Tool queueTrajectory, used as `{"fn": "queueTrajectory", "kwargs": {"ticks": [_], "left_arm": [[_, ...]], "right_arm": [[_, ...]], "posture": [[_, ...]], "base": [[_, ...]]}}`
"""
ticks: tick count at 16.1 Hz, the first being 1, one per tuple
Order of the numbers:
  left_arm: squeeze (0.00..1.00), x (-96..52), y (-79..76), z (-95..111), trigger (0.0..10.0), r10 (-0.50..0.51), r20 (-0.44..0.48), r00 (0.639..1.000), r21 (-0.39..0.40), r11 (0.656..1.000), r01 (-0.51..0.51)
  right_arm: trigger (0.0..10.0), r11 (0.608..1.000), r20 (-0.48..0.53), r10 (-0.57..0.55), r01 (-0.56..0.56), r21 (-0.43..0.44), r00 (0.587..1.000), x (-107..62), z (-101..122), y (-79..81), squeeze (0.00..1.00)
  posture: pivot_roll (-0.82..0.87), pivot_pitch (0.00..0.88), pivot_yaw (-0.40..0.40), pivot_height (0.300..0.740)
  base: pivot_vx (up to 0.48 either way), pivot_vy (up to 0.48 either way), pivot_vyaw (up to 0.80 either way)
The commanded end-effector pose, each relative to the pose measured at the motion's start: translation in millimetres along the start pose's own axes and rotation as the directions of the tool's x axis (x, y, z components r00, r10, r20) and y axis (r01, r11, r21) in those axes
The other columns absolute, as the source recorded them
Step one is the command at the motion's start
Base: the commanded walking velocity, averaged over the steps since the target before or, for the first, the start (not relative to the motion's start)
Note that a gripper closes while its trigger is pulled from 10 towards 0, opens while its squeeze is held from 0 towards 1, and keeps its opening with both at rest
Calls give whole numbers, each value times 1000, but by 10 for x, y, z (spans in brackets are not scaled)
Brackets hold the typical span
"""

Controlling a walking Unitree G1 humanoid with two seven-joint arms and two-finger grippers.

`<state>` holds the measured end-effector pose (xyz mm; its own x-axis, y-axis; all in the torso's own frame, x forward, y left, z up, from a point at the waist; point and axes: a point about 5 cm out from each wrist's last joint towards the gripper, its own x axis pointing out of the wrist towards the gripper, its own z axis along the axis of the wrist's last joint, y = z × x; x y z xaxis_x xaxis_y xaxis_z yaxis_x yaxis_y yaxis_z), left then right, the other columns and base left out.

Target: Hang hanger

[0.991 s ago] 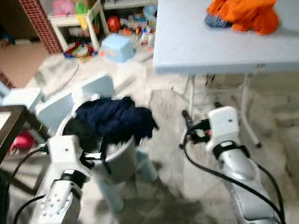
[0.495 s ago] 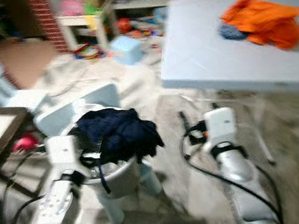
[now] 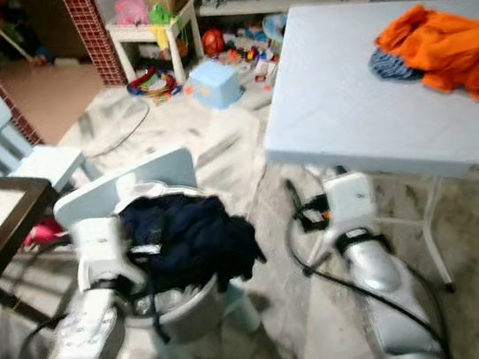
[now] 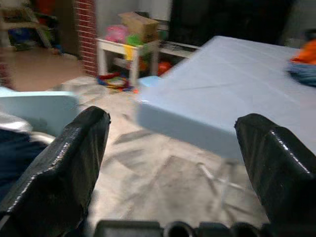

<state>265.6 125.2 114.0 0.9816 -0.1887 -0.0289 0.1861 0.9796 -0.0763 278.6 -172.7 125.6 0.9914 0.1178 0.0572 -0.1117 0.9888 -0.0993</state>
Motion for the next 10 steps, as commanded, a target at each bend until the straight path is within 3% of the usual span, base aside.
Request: {"fn": "queueTrajectory", "kwargs": {"ticks": [1, 4, 6, 10], "left_arm": [[0, -11, 110, -6, 10000, 48, -16, 999, 21, 999, -48], [0, 8, 117, -46, 10000, 81, -51, 995, -18, 996, -82], [0, 54, 134, -140, 10000, 137, -131, 982, -132, 979, -154], [0, 130, 89, -302, 10000, 154, -257, 954, -288, 930, -228]], "right_arm": [[10000, 1000, 26, 11, -11, 1, 1000, 21, 55, 51, 0], [10000, 1000, 25, 11, -11, -4, 1000, 21, 55, 50, 0], [10000, 1000, 24, 13, -13, -9, 1000, 21, 56, 48, 0], [10000, 999, 16, 31, -30, -32, 999, 4, 58, 39, 0]], "posture": [[36, 75, -10, 740], [35, 75, -12, 740], [30, 76, -14, 740], [12, 81, -16, 740]], "base": [[0, 0, 0], [0, 0, 0], [0, 0, 0], [0, 0, 0]]}}
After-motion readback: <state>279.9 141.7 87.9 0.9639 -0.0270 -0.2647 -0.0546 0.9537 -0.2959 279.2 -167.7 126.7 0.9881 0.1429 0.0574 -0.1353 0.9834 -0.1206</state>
